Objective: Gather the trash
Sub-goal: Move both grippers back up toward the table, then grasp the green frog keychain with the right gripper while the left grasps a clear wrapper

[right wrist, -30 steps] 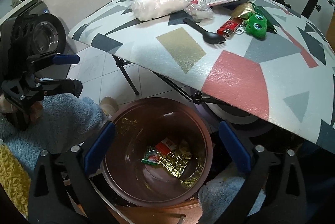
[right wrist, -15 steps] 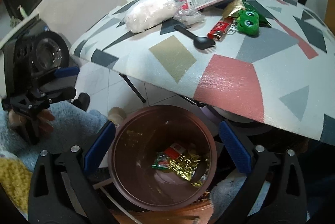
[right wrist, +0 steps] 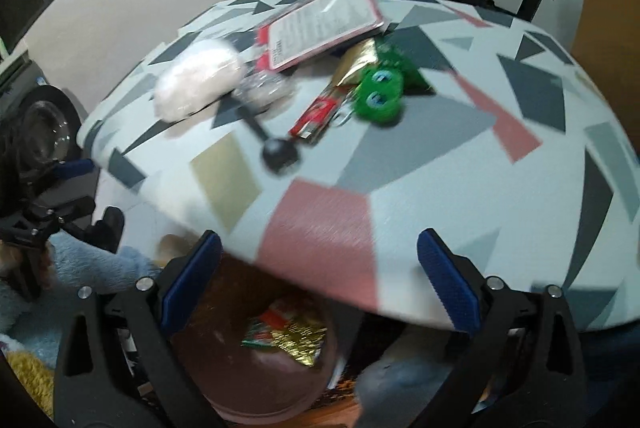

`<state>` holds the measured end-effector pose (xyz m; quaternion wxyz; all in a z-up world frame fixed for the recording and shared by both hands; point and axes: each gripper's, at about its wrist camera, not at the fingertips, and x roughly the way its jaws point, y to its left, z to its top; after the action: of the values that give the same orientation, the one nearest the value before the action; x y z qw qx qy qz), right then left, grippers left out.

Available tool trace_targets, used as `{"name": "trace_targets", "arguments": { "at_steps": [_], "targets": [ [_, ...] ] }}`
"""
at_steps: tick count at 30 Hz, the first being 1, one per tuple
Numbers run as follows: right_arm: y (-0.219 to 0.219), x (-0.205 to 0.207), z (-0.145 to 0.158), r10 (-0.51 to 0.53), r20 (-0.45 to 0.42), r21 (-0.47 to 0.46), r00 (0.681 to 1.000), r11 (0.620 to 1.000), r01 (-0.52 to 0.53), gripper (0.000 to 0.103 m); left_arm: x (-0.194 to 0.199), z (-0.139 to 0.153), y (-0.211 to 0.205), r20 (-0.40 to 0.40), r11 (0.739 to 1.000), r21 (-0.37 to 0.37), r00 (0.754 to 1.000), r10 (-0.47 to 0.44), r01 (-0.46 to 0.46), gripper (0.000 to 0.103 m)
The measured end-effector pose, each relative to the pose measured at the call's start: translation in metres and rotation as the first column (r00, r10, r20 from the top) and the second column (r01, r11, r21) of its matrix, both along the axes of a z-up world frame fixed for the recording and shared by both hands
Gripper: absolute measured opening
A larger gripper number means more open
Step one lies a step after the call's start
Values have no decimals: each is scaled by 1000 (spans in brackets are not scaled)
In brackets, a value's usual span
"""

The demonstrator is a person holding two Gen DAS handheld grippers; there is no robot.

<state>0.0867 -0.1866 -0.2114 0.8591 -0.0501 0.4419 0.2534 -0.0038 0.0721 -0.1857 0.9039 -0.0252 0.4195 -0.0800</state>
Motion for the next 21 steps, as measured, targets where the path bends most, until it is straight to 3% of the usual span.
{"name": "trace_targets", "arguments": {
  "at_steps": [3, 6, 8, 14, 19, 21],
  "targets": [
    [-6, 21, 4, -6, 1, 4, 1000, 1000, 6, 80, 13, 3, 2, 0, 1000, 11, 1000, 17, -17, 97],
    [-8, 43, 7, -11, 7, 16, 1000, 1000, 11, 58, 26, 5, 5, -5, 999, 10, 999, 41, -41, 97],
    [-9, 62, 7, -26, 5, 22, 1000, 999, 26, 51, 33, 7, 8, -9, 998, -3, 998, 56, -56, 97],
    [-3, 109, -2, -86, -55, 64, 995, 994, 89, 50, 52, 12, 11, -23, 995, -60, 997, 79, -80, 97],
    [8, 127, -11, -98, -84, 56, 992, 993, 103, 50, 64, 15, -2, -46, 995, -95, 998, 38, -42, 73],
    [9, 128, -11, -89, -80, 58, 993, 994, 93, 35, 69, 17, -11, -53, 994, -106, 999, 5, -11, 64]
  ]
}}
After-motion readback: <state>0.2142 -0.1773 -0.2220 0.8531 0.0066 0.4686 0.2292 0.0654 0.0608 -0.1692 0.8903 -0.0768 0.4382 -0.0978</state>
